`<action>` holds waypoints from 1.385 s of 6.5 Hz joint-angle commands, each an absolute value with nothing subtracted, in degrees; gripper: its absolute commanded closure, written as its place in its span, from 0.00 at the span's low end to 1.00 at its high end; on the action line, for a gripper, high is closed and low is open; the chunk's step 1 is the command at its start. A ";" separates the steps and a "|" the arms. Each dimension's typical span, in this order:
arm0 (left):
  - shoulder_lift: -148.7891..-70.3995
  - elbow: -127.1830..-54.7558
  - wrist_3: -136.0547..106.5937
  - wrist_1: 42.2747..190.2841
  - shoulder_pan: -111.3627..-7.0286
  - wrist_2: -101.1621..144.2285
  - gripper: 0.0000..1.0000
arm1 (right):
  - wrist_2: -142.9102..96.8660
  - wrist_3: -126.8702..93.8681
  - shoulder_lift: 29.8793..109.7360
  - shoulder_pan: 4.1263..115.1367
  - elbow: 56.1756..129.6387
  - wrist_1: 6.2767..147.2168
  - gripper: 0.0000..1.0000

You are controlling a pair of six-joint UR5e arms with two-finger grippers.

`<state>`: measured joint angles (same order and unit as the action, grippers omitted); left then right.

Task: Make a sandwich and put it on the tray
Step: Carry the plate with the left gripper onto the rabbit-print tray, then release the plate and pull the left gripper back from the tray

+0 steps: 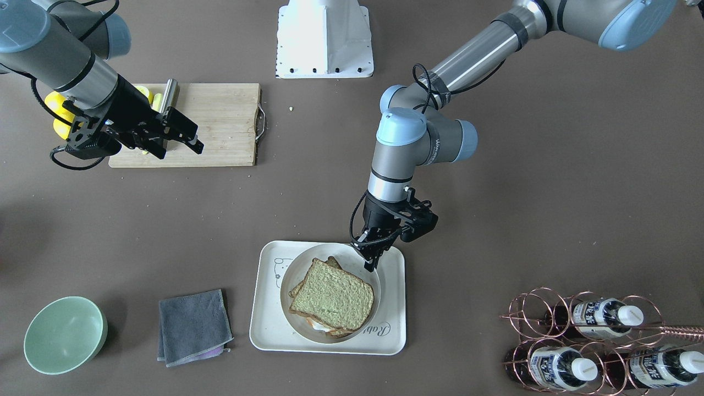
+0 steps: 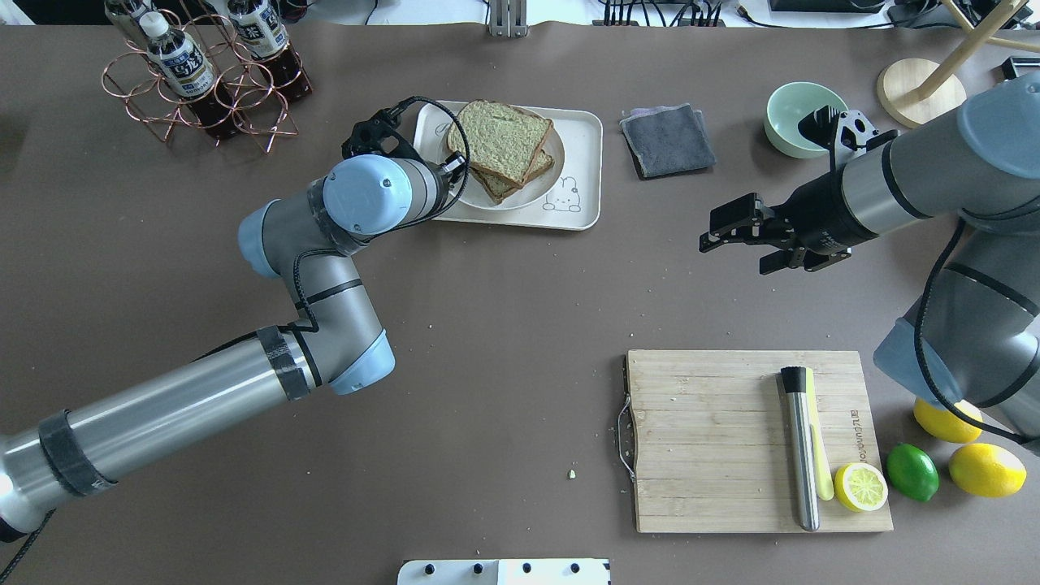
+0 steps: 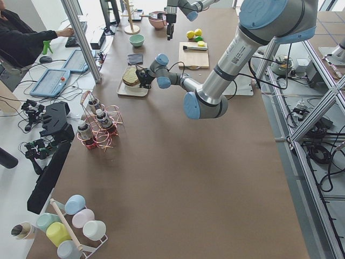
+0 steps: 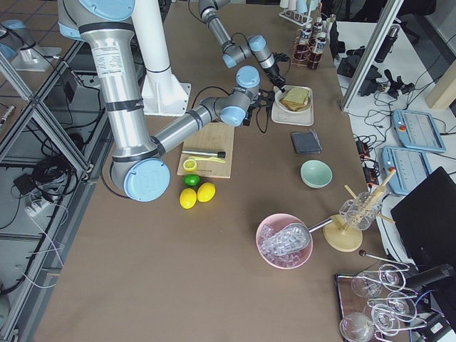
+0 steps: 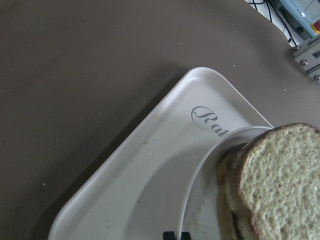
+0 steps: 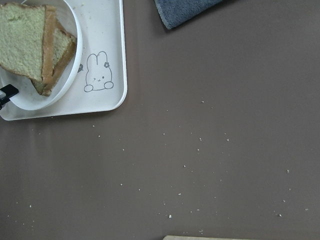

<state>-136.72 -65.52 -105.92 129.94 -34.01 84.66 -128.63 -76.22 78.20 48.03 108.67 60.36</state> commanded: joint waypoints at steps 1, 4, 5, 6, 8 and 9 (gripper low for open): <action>-136.67 -65.30 -106.08 129.99 -34.01 84.46 0.69 | -128.50 -76.72 78.75 48.08 109.24 60.29 0.01; -136.50 -66.00 -105.04 129.73 -34.89 84.90 0.54 | -127.44 -77.60 78.49 47.81 109.60 60.29 0.01; -134.41 -69.49 -104.86 129.03 -35.33 85.51 0.54 | -127.44 -77.87 78.57 47.81 109.51 60.29 0.01; -131.60 -74.57 -104.85 126.50 -35.42 88.74 0.52 | -127.44 -77.87 78.31 47.73 109.08 60.29 0.01; -126.50 -84.94 -103.11 121.32 -35.51 91.40 0.02 | -128.05 -77.78 78.22 47.90 109.16 60.47 0.01; -123.86 -92.21 -102.23 117.20 -35.51 92.45 0.02 | -128.14 -77.17 78.57 48.86 109.16 60.82 0.01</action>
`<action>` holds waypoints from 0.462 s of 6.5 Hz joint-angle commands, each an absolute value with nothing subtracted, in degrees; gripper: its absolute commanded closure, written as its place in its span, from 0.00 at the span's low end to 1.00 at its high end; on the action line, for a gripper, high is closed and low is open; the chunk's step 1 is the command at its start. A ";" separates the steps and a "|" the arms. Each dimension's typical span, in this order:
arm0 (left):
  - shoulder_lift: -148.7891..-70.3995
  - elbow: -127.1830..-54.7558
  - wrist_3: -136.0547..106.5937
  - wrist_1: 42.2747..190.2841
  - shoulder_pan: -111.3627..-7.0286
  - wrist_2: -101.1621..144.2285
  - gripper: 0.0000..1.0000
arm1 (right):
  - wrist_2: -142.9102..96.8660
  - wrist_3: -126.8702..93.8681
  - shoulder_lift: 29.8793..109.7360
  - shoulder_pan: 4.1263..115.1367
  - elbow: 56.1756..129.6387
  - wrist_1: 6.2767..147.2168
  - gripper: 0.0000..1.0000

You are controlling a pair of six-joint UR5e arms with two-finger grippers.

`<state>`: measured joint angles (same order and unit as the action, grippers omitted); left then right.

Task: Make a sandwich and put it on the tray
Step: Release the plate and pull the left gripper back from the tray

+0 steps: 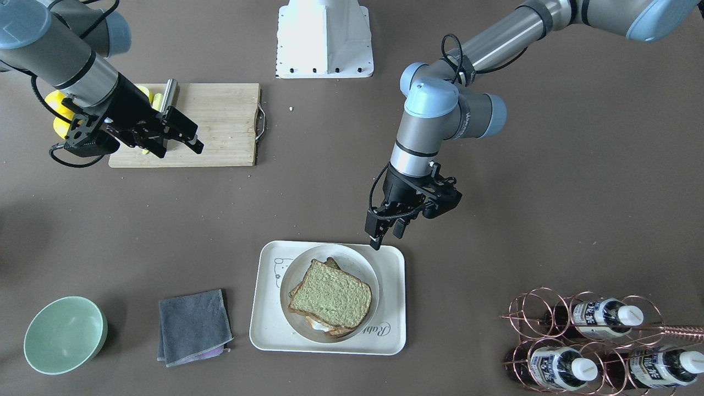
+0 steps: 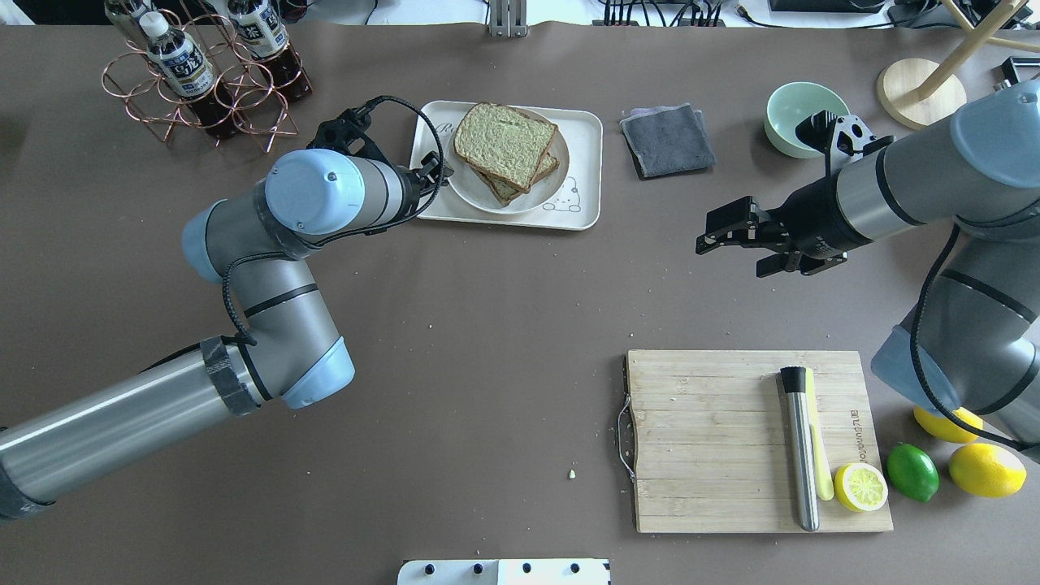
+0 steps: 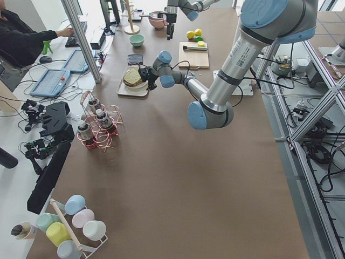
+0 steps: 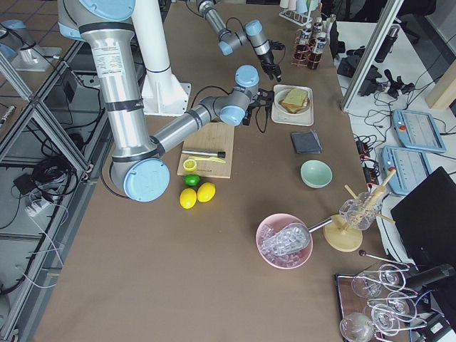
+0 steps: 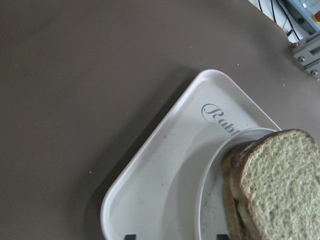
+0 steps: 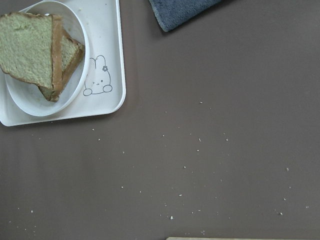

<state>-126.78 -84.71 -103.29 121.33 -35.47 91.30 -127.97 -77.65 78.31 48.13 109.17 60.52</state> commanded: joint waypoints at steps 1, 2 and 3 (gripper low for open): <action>-119.92 -101.07 -100.39 110.46 -35.42 92.55 0.02 | -128.32 -76.12 78.75 50.35 109.16 60.91 0.01; -118.58 -107.60 -95.85 103.08 -35.33 92.46 0.02 | -128.32 -71.15 79.45 51.32 108.90 62.47 0.01; -117.26 -110.28 -95.37 100.40 -35.42 92.46 0.02 | -128.23 -63.53 79.54 53.76 109.16 68.67 0.01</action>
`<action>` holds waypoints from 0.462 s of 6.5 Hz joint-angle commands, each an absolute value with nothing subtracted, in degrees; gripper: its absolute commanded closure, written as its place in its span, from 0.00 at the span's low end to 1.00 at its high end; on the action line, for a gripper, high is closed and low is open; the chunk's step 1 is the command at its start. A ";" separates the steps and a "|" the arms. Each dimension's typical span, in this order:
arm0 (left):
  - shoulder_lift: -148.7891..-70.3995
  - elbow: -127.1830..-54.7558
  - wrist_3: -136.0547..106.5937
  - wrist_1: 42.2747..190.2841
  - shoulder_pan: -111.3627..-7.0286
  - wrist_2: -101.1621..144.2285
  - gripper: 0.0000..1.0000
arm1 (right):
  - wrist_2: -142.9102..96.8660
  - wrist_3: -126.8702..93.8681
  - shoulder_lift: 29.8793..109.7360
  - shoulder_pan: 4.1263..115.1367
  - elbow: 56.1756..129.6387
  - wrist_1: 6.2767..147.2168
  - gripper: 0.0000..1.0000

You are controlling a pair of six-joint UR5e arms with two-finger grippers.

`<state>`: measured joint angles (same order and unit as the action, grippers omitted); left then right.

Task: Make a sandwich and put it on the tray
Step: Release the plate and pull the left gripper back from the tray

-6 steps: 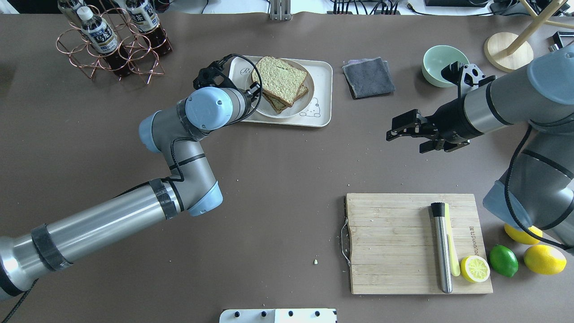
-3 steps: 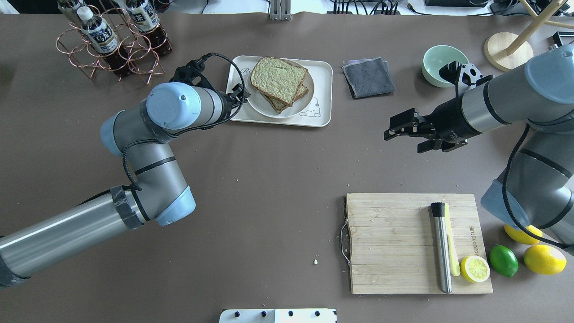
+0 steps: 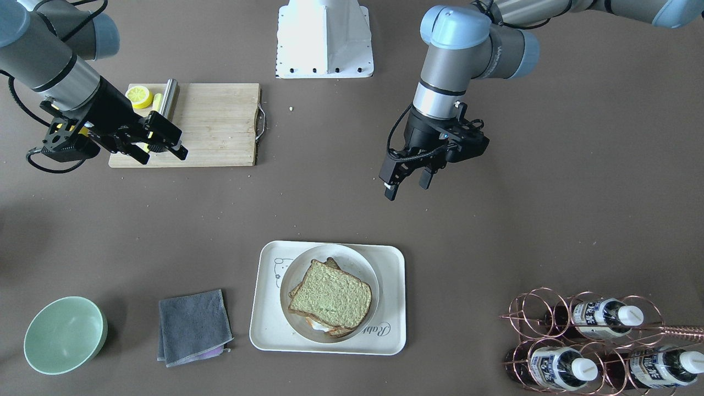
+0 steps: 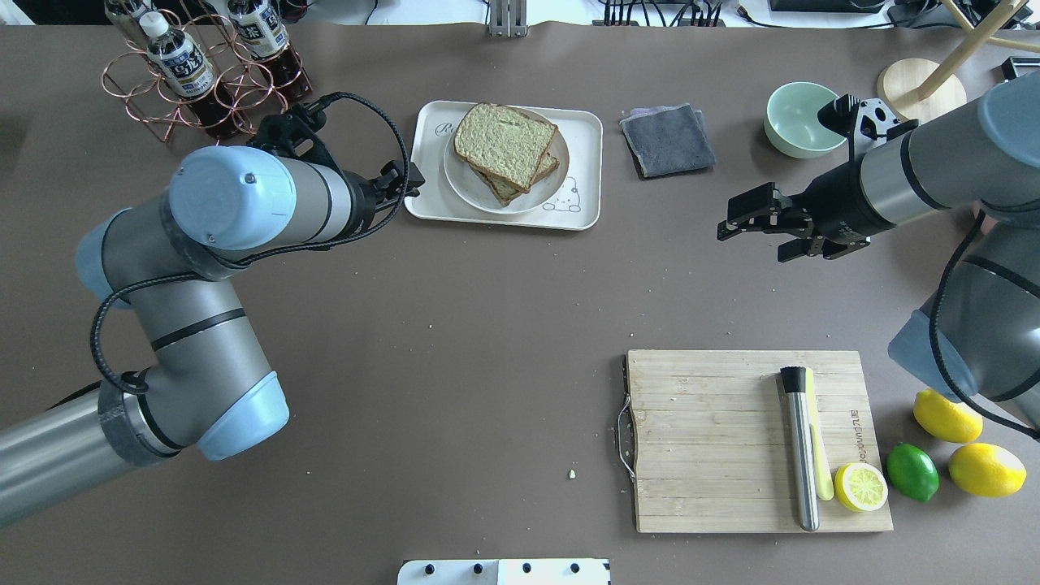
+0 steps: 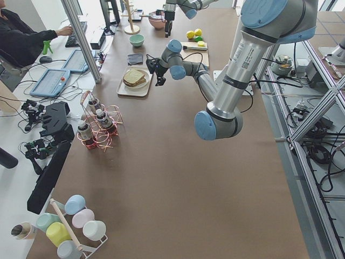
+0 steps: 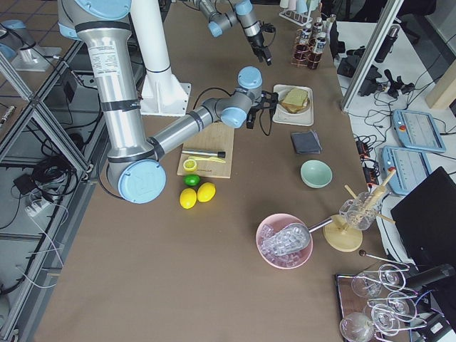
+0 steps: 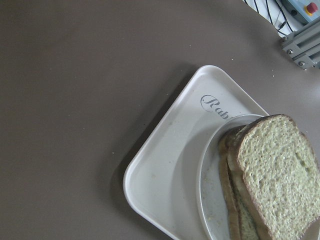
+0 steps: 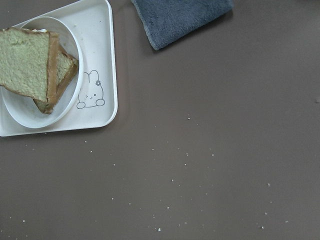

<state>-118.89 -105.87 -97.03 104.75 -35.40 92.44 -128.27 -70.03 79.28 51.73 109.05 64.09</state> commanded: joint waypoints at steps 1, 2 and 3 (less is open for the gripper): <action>-113.50 -113.52 -88.75 99.68 -35.59 92.63 0.02 | -127.71 -54.50 79.98 57.01 109.25 75.34 0.01; -109.81 -118.08 -80.50 94.27 -36.12 92.55 0.02 | -127.44 -44.92 80.76 60.61 109.34 81.24 0.01; -109.69 -120.73 -70.85 84.56 -41.00 93.33 0.02 | -126.05 -34.64 81.82 64.12 109.34 87.39 0.01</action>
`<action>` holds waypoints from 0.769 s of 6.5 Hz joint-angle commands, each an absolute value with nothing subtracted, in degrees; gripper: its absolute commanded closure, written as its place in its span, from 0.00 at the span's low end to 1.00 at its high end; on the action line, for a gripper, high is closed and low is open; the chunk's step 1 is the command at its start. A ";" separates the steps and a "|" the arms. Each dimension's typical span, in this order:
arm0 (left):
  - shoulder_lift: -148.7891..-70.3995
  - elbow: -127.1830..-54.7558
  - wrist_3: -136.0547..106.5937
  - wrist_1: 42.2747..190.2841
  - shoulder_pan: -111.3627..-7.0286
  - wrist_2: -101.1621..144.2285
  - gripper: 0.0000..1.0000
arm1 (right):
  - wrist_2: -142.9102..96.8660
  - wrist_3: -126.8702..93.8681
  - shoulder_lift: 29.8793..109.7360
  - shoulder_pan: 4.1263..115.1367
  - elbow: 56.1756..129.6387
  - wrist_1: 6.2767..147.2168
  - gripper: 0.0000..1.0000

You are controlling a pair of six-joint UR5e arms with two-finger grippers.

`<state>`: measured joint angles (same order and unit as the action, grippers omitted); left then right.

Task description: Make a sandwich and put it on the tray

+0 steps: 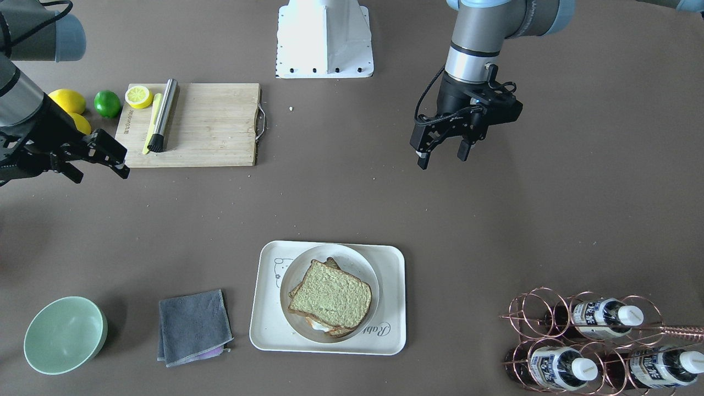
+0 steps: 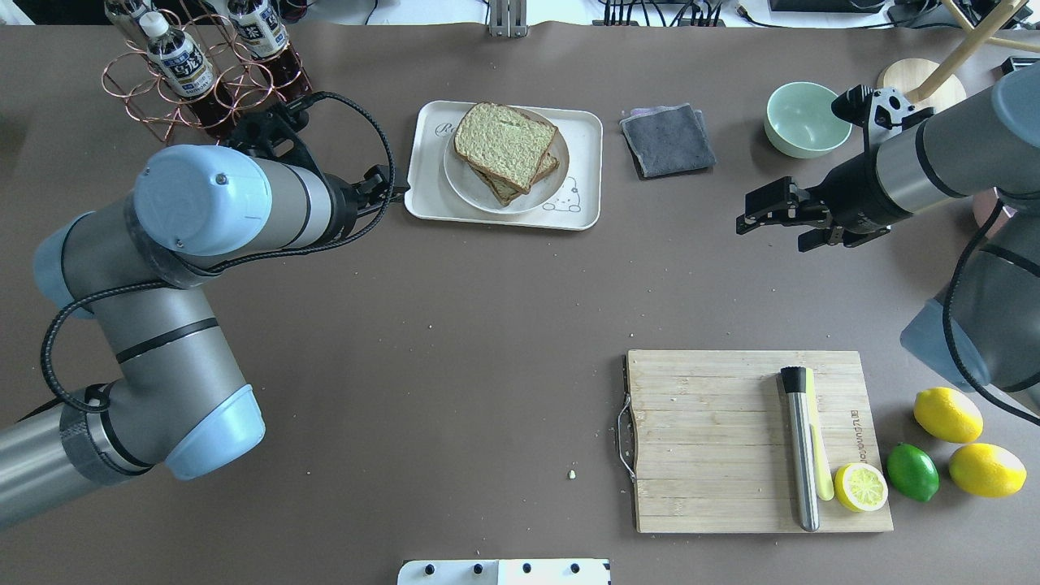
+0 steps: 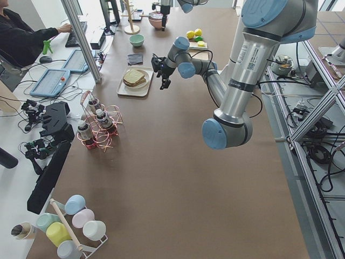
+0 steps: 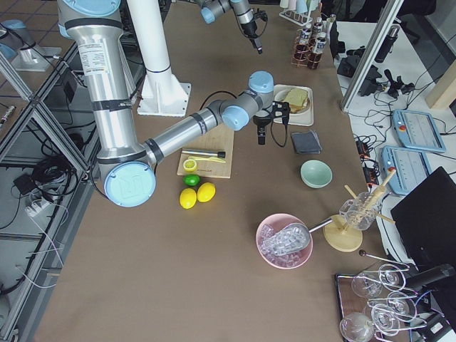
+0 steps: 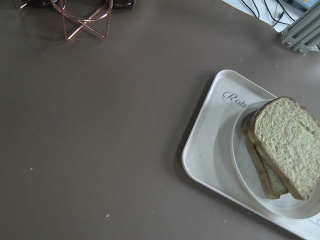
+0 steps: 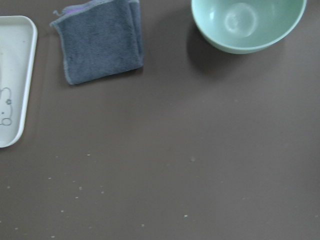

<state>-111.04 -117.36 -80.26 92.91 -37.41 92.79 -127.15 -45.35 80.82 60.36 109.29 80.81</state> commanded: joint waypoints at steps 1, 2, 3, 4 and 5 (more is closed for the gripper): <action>-109.51 -122.07 -61.27 79.07 -47.31 97.78 0.02 | -124.47 -23.14 84.61 67.03 108.73 90.06 0.01; -107.51 -122.08 -50.04 77.45 -55.64 103.83 0.02 | -124.80 -17.55 86.29 70.37 107.33 90.17 0.01; -104.27 -121.21 -39.05 77.78 -64.25 112.50 0.02 | -126.89 -11.49 87.87 74.75 106.36 90.18 0.01; -102.15 -118.76 -29.54 78.22 -72.08 120.16 0.02 | -130.83 -7.68 89.11 78.19 105.22 90.26 0.01; -99.69 -114.39 -21.27 80.66 -78.86 126.59 0.02 | -132.96 -5.56 91.47 81.96 105.12 90.09 0.01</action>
<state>-102.52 -118.41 -31.66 78.80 -70.42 118.53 -130.00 -9.17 89.11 77.56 105.66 90.15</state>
